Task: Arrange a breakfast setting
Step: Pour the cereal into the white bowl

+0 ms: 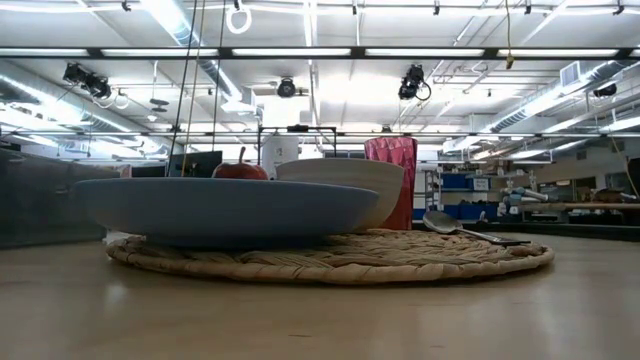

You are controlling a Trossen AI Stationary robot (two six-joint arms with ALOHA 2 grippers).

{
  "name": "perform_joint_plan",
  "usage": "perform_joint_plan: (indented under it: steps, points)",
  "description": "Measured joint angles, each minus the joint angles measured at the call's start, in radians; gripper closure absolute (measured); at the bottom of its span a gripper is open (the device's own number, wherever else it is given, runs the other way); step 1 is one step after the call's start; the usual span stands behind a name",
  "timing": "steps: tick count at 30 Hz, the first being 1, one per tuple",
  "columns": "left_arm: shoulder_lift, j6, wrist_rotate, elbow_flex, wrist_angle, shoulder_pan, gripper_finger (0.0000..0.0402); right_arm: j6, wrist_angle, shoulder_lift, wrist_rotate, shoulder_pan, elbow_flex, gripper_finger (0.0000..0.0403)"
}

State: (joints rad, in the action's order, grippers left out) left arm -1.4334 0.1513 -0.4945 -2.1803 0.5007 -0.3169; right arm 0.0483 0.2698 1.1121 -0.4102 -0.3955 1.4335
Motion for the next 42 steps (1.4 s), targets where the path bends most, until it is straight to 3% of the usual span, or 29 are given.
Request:
perform_joint_plan:
  steps: [8, 11, 13, 20, 24, 28, 31, 35, 42]
  points:
    - [-0.041, 0.037, 0.215, 0.000, -0.204, 0.099, 0.0230, 0.108, -0.490, 0.058, -0.006, 0.078, -0.124, 0.0068]
    - [-0.066, 0.024, 0.235, 0.000, -0.246, 0.125, 0.0230, 0.148, -0.605, 0.081, 0.065, 0.109, -0.125, 0.0051]
    - [-0.081, 0.014, 0.253, 0.000, -0.265, 0.140, 0.0230, 0.161, -0.658, 0.090, 0.134, 0.124, -0.127, 0.0040]
    - [-0.169, -0.057, 0.308, -0.001, -0.364, 0.196, 0.0230, 0.164, -0.801, 0.096, 0.224, 0.161, -0.126, 0.0026]
    - [-0.214, -0.093, 0.332, -0.005, -0.421, 0.214, 0.0230, 0.154, -0.840, 0.091, 0.244, 0.171, -0.126, 0.0036]
    - [-0.243, -0.118, 0.335, -0.007, -0.448, 0.226, 0.0225, 0.156, -0.874, 0.086, 0.226, 0.170, -0.126, 0.0071]
    - [-0.244, -0.145, 0.340, -0.006, -0.435, 0.236, 0.0210, 0.157, -0.885, 0.087, 0.207, 0.170, -0.127, 0.0107]
    - [-0.221, -0.143, 0.378, -0.004, -0.385, 0.243, 0.0166, 0.173, -0.882, 0.084, 0.192, 0.170, -0.128, 0.0112]
    - [-0.123, -0.096, 0.378, 0.004, -0.052, 0.243, 0.0073, 0.150, -0.930, 0.020, 0.169, 0.170, -0.214, 0.0114]
